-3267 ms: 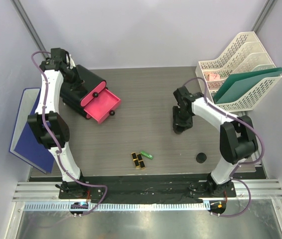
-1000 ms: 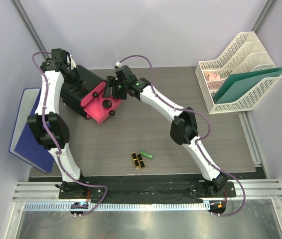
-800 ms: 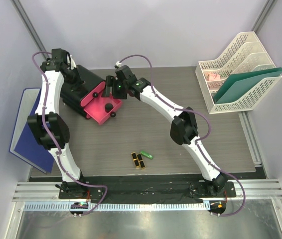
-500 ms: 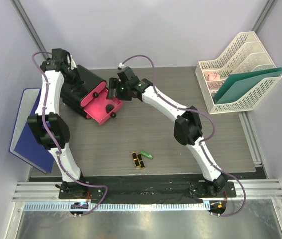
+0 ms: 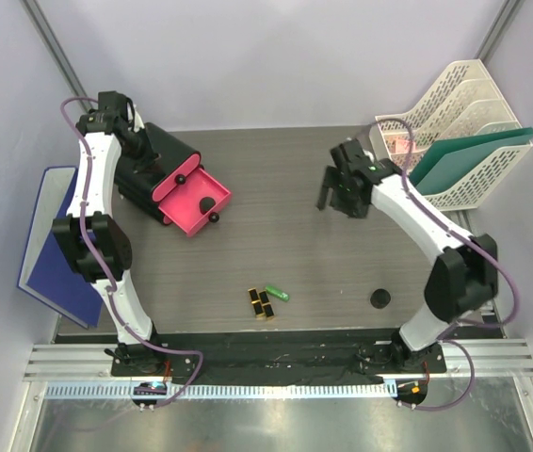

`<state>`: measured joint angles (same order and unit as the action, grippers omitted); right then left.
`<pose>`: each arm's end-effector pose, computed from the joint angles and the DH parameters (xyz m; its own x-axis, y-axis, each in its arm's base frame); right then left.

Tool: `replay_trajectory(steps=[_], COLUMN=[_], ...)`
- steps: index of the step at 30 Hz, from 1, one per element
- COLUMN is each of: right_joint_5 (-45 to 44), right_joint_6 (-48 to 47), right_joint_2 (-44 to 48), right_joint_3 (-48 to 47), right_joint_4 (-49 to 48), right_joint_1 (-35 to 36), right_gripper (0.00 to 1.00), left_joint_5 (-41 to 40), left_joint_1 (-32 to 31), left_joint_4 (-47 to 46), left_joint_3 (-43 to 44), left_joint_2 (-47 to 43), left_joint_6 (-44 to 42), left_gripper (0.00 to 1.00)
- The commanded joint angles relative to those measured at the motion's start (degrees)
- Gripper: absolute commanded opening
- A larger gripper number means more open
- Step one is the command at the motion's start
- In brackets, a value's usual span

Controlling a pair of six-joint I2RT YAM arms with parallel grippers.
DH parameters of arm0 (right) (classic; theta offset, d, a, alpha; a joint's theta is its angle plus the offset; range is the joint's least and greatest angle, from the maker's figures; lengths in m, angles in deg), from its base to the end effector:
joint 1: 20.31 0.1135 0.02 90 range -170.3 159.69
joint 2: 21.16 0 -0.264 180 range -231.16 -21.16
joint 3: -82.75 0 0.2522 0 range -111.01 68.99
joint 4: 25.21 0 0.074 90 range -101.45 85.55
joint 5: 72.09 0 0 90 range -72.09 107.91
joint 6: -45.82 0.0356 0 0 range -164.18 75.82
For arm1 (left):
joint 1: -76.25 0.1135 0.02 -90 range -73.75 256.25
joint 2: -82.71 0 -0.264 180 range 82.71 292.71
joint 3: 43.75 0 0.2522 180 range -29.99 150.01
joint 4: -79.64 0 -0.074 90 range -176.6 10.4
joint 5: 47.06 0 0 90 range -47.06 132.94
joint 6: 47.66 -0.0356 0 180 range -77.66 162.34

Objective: Organize the makeup

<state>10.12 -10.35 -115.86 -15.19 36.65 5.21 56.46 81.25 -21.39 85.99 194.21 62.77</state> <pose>0.3182 0.1466 0.2976 -0.8422 0.2092 -0.4970 0.1273 0.9728 0.1938 0.4086 0.0274 0.3433 -0.8245 -0.4128 -0.3870 -0.2760 0.8905 -0.3618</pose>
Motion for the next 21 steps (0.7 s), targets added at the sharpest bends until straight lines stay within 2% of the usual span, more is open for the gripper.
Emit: replay_trajectory(steps=[1,9,15,21], right_joint_5=[-3.55,0.41,2.95,1.55], right_joint_6=[1.16,3.09,5.28,3.63], right_joint_2=[8.02,15.06,18.49,17.53], right_joint_3=[11.04,26.85,37.05,37.51], right_joint_4=[11.82,20.45,18.62,16.33], right_joint_1=[-1.78,-2.4,-3.63,-6.61], right_gripper=[0.78,0.91,0.94,0.92], left_joint_5=[-1.74,-1.48,-0.77,-0.51], left_joint_1=[-0.07,-0.07,-0.07,-0.07], left_joint_4=[3.08,2.91,2.56,2.29], left_joint_3=[0.03,-0.32,-1.55,-2.08], left_joint_2=[2.67,2.93,2.76,2.67], left_joint_6=[-1.35,-1.71,-1.7,-1.7], left_gripper=[0.0,0.0,0.0,0.0])
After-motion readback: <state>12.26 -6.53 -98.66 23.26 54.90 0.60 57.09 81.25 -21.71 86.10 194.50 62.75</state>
